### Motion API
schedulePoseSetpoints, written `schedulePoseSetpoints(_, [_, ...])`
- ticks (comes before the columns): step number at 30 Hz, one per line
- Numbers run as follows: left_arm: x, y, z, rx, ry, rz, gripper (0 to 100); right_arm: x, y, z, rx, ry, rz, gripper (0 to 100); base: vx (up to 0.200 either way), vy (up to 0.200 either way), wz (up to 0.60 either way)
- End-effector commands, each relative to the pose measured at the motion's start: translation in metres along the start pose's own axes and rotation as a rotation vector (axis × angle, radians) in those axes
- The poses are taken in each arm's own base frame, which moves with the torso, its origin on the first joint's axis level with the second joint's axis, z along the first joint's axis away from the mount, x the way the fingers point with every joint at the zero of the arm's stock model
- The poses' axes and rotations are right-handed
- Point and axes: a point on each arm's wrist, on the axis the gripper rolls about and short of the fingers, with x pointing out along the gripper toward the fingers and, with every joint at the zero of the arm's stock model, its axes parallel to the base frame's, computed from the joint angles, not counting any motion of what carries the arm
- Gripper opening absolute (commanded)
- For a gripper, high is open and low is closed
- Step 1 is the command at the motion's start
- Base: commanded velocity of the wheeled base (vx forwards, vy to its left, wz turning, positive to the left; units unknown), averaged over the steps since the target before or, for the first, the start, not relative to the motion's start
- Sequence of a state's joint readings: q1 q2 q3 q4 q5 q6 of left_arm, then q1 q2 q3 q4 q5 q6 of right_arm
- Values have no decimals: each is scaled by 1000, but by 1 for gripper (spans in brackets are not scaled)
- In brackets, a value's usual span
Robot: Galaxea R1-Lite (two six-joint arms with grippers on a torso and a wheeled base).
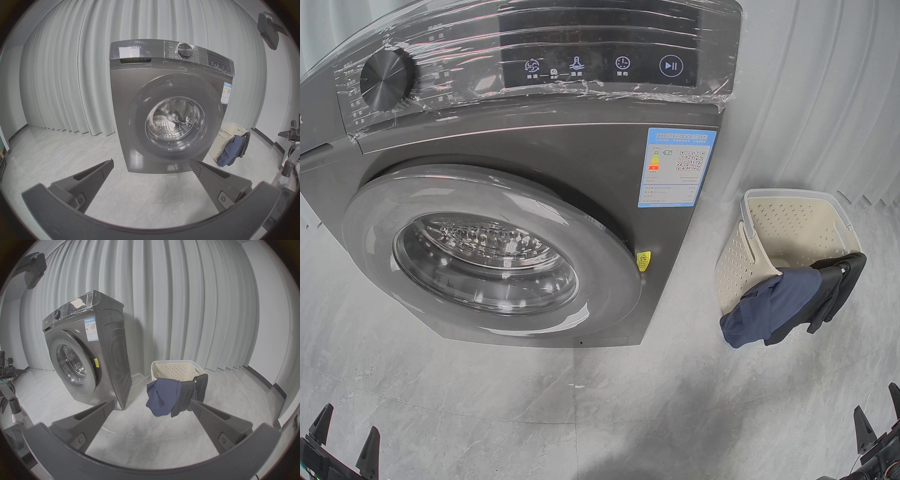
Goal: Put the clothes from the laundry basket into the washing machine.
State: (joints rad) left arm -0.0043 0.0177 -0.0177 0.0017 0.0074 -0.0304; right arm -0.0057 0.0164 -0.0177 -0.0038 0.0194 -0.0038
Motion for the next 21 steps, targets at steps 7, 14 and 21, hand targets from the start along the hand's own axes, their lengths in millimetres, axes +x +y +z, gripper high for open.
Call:
schedulePoseSetpoints(7, [0, 0, -5, 0, 4, 0, 100, 0, 0, -5, -1, 1, 0, 100, 0, 200, 0])
schedulePoseSetpoints(14, [0, 0, -5, 0, 4, 0, 100, 0, 0, -5, -1, 1, 0, 100, 0, 200, 0])
schedulePoseSetpoints(21, [0, 0, -5, 0, 4, 0, 100, 0, 0, -5, -1, 1, 0, 100, 0, 29, 0])
